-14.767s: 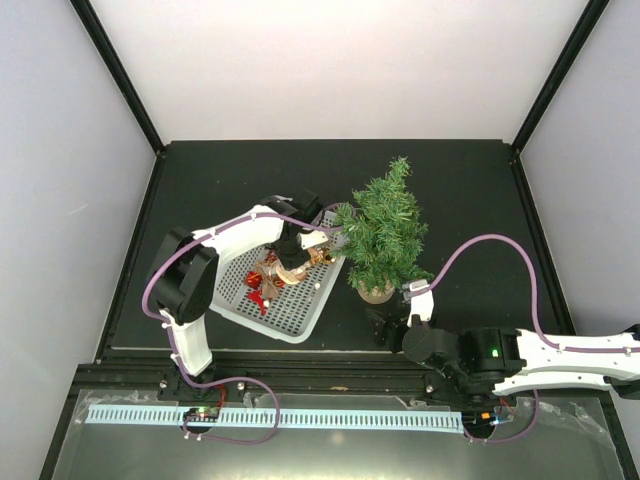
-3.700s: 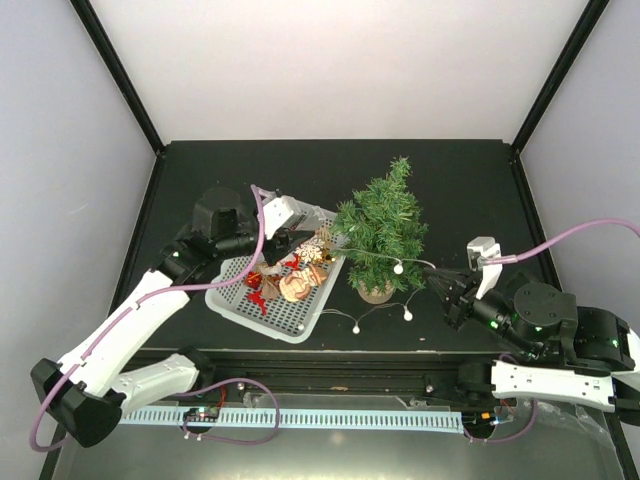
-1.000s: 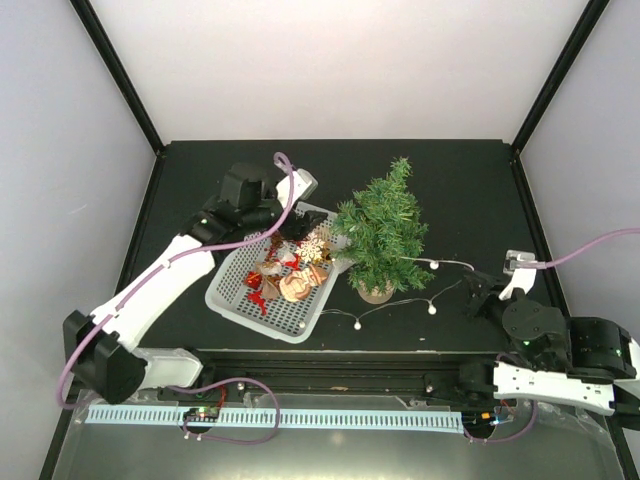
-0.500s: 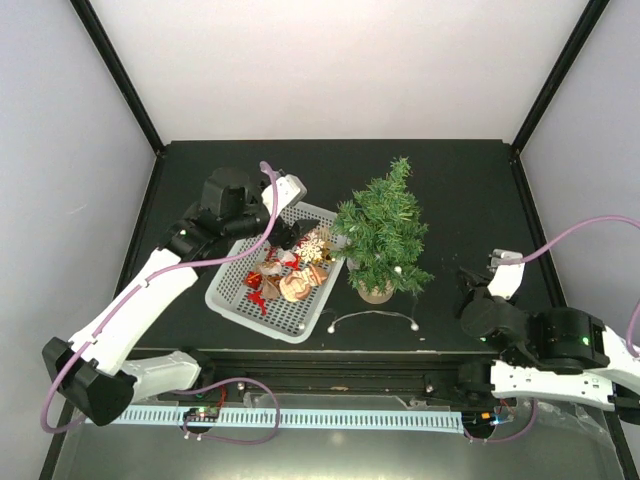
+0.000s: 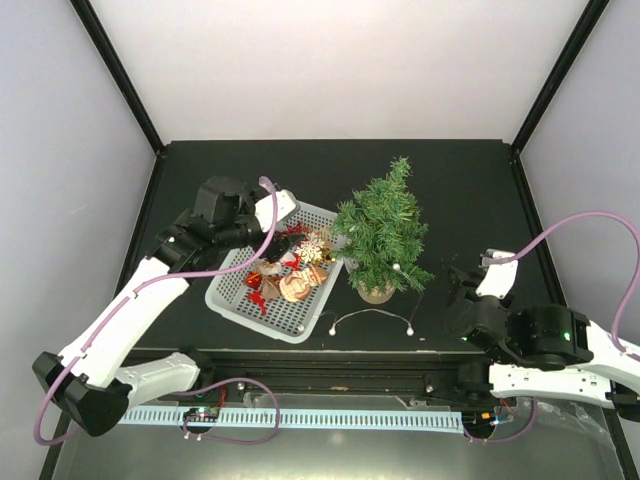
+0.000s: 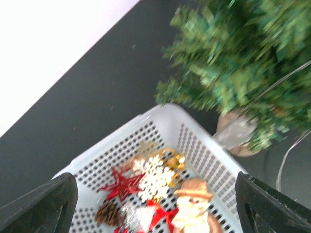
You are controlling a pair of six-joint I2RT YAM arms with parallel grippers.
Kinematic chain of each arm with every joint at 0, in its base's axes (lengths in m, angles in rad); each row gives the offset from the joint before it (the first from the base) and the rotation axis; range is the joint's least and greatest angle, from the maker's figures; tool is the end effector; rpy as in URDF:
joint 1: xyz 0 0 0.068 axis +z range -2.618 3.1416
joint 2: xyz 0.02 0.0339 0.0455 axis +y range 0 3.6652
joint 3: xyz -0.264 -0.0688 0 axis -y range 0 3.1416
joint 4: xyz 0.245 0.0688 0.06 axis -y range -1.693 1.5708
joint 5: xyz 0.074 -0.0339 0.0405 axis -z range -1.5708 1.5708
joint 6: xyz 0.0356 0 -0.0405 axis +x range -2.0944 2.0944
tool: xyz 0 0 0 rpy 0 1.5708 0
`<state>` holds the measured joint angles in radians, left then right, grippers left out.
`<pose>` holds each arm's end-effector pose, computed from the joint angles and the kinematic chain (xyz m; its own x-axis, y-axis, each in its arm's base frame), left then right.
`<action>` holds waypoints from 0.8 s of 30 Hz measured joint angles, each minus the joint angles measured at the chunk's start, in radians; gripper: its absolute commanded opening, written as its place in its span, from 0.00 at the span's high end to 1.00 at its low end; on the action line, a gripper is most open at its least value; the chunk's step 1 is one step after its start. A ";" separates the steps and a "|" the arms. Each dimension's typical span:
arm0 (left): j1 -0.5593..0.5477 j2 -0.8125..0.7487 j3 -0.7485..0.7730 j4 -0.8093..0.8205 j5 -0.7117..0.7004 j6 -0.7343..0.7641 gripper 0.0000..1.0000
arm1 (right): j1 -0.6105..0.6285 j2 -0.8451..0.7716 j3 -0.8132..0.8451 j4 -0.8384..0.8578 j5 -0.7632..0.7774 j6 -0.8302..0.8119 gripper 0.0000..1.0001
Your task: Decorate the small christmas tree
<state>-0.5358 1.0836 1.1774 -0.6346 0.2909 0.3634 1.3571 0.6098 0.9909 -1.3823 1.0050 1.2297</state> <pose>0.1903 -0.1249 0.3738 -0.1648 0.4938 -0.8538 0.8121 0.5592 0.1667 0.0419 0.0512 0.3331 -0.4625 0.2511 -0.8503 0.0253 0.9624 0.2704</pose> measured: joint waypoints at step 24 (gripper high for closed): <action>0.305 0.600 0.088 -0.223 -0.212 0.158 0.29 | 0.007 0.074 -0.085 0.549 -0.513 -0.625 0.56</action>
<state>-0.2306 1.6836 1.2652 -0.8577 0.0792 0.5209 1.3643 0.6834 0.9058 -0.8330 0.4915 0.6044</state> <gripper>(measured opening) 0.705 0.447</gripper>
